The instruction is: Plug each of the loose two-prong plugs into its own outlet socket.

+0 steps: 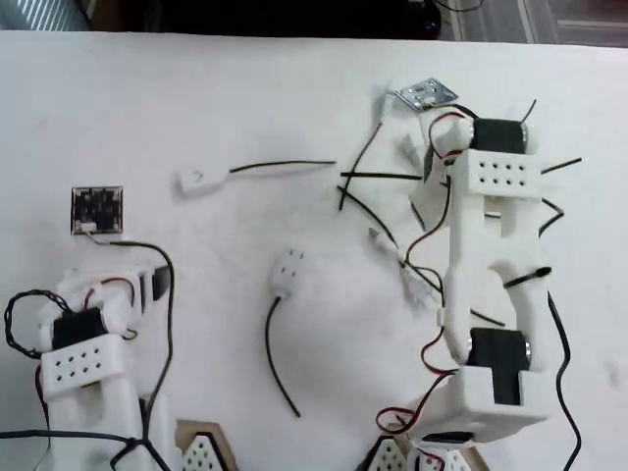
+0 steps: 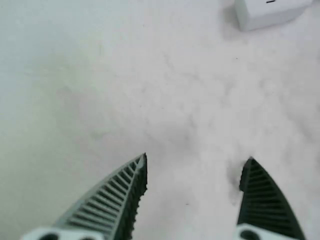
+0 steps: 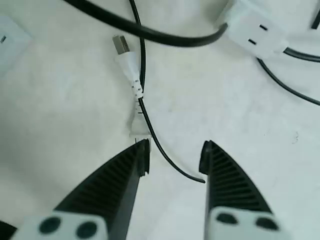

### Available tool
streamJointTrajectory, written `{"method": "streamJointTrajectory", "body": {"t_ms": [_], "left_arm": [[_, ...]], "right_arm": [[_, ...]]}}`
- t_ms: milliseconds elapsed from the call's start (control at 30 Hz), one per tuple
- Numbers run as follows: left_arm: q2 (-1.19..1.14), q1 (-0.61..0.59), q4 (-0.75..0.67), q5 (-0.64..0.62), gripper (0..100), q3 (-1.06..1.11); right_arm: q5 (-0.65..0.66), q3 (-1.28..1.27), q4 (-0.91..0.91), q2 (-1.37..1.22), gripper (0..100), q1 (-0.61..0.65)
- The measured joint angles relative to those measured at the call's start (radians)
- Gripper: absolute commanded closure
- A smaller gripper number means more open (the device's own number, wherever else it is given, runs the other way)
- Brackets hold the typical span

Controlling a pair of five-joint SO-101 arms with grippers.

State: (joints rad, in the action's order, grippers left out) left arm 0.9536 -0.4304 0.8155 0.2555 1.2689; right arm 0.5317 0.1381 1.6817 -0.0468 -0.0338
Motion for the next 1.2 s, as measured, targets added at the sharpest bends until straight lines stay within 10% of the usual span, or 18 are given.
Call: {"method": "streamJointTrajectory", "body": {"t_ms": [700, 1200], "left_arm": [[0.0, 0.0, -0.02, 0.0, 70, 0.006], [0.0, 0.0, -0.02, 0.0, 70, 0.006]], "right_arm": [[0.064, -1.019, -0.298, 0.529, 81.4, 0.175], [0.135, -1.054, -0.446, 0.529, 80.1, 0.137]]}}
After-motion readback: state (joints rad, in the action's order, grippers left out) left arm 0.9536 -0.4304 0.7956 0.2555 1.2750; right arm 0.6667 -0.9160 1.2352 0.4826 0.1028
